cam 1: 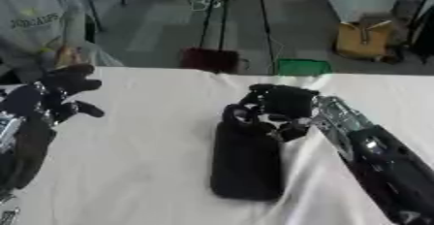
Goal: Pick up objects on the table and place them in the box.
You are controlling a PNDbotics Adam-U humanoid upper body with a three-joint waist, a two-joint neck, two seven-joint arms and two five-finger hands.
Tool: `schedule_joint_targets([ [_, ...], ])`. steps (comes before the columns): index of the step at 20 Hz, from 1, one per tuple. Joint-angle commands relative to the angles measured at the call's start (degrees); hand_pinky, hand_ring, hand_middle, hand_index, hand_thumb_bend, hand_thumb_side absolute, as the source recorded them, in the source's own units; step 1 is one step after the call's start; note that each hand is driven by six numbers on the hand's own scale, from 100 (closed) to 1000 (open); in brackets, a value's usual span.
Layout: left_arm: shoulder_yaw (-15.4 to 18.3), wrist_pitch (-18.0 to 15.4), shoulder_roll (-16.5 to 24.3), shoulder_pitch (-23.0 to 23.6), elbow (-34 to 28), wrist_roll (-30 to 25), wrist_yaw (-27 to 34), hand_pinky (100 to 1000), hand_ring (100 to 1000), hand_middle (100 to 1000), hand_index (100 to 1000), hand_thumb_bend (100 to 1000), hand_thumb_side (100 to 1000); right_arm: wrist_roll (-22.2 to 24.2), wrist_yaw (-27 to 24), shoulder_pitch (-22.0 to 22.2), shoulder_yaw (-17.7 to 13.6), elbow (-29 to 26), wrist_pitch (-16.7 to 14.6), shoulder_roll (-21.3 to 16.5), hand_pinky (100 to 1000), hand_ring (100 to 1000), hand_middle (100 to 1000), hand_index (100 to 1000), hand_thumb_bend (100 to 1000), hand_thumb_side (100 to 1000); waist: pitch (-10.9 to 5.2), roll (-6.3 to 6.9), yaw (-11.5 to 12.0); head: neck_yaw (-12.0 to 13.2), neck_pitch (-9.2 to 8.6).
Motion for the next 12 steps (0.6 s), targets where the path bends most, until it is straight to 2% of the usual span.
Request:
schedule_joint_targets([
  [1, 0.29, 0.03, 0.50, -0.74, -0.84, 0.08, 0.11, 643, 844, 841, 822, 176, 954, -0.33, 3.40, -0.81, 0.60, -1.85, -1.43, -1.51, 1000, 912, 885, 643, 248, 100, -1.28, -0.14, -0.16, 0.31, 0.10],
  [5, 0.37, 0.02, 0.58, -0.71, -0.80, 0.14, 0.08, 642, 844, 841, 822, 176, 955, -0.22, 7.15, -0.83, 0.73, -1.64, -3.32, -2.27, 1000, 932, 907, 703, 267, 100, -1.38, -0.26, -0.20, 0.44, 0.04],
  [6, 0.39, 0.02, 0.59, -0.69, -0.78, 0.16, 0.07, 642, 844, 841, 822, 176, 955, -0.16, 7.56, -0.89, 0.71, -1.57, -3.87, -2.40, 1000, 932, 907, 703, 267, 100, -1.40, -0.27, -0.22, 0.47, 0.04],
  [7, 0.40, 0.02, 0.60, -0.69, -0.77, 0.18, 0.06, 642, 843, 839, 822, 176, 954, -0.07, 7.90, -0.95, 0.86, -1.58, -4.53, -2.60, 1000, 941, 919, 755, 275, 100, -1.44, -0.32, -0.23, 0.52, 0.05],
  [10, 0.45, 0.00, 0.71, -0.71, -0.75, 0.23, 0.05, 642, 843, 839, 822, 177, 953, 0.71, 8.40, -1.09, 1.90, -2.44, -7.52, -3.64, 1000, 949, 923, 768, 301, 122, -1.54, -0.50, -0.36, 0.73, 0.00],
  [12, 0.44, 0.01, 0.77, -0.73, -0.72, 0.22, 0.03, 642, 843, 839, 822, 177, 954, 1.21, 8.17, -0.92, 3.12, -3.54, -8.38, -4.12, 1000, 952, 927, 788, 315, 131, -1.57, -0.62, -0.44, 0.78, -0.09],
])
